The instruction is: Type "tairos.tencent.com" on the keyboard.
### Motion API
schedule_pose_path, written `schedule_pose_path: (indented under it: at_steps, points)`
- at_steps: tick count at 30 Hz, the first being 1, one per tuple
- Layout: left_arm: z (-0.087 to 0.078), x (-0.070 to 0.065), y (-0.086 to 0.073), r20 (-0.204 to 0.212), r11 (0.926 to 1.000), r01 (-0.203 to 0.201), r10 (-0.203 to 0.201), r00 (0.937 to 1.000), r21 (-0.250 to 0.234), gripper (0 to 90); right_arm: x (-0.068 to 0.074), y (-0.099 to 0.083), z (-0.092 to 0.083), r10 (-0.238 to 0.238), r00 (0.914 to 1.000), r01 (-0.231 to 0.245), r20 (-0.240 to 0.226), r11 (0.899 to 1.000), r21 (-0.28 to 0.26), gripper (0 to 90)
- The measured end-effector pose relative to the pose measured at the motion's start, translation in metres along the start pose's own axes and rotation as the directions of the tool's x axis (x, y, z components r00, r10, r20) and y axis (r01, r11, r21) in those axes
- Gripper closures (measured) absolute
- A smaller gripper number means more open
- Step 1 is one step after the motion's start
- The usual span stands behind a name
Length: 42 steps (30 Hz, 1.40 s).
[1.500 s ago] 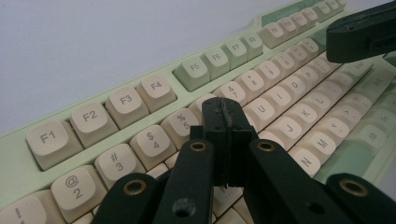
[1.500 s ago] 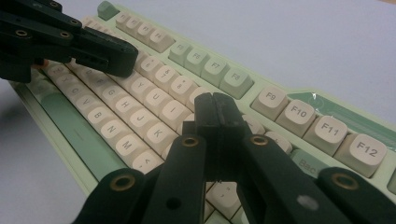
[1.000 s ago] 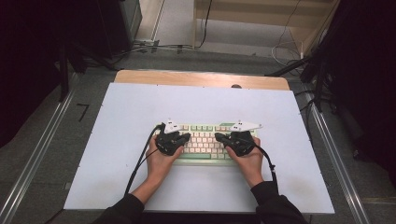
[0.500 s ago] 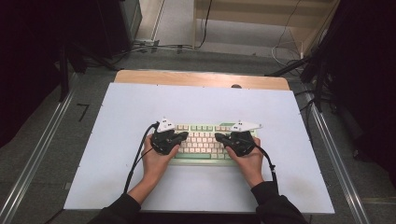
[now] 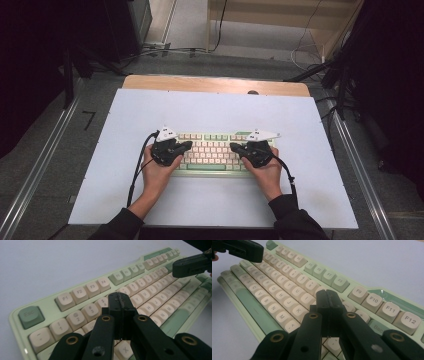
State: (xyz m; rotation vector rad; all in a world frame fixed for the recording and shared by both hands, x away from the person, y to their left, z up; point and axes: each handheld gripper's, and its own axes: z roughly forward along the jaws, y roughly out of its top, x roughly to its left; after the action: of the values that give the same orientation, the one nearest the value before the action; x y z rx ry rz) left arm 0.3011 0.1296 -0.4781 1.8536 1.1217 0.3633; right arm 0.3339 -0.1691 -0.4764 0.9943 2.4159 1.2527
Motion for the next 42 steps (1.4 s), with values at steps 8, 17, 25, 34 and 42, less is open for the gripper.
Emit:
schedule_pose_path:
  at_steps: [8, 17, 25, 34, 42]
  points:
    - [-0.007, 0.011, -0.009, -0.025, 0.9993, 0.004, -0.003, 0.9997, 0.038, 90.0, 0.000, 0.001, -0.002, 0.003, 1.0000, -0.003, -0.001, 1.000, -0.006, 87.3]
    - [-0.006, 0.009, -0.013, -0.036, 0.9975, -0.008, 0.010, 0.9993, 0.070, 90.0, 0.000, 0.001, -0.004, 0.003, 1.0000, -0.003, -0.002, 1.000, -0.010, 87.3]
    - [-0.011, 0.015, -0.017, -0.042, 0.9973, 0.008, -0.005, 0.9991, 0.073, 90.0, 0.001, 0.000, -0.003, 0.003, 1.0000, -0.003, -0.003, 1.000, -0.009, 87.3]
    - [-0.012, 0.016, -0.019, -0.044, 0.9971, 0.011, -0.007, 0.9990, 0.075, 90.0, 0.001, 0.000, -0.003, 0.004, 1.0000, -0.004, -0.002, 1.000, -0.007, 87.3]
    - [-0.009, 0.016, -0.020, -0.033, 0.9960, 0.005, -0.002, 0.9995, 0.089, 90.0, 0.001, 0.000, -0.003, -0.001, 1.0000, 0.001, -0.003, 1.000, -0.005, 87.3]
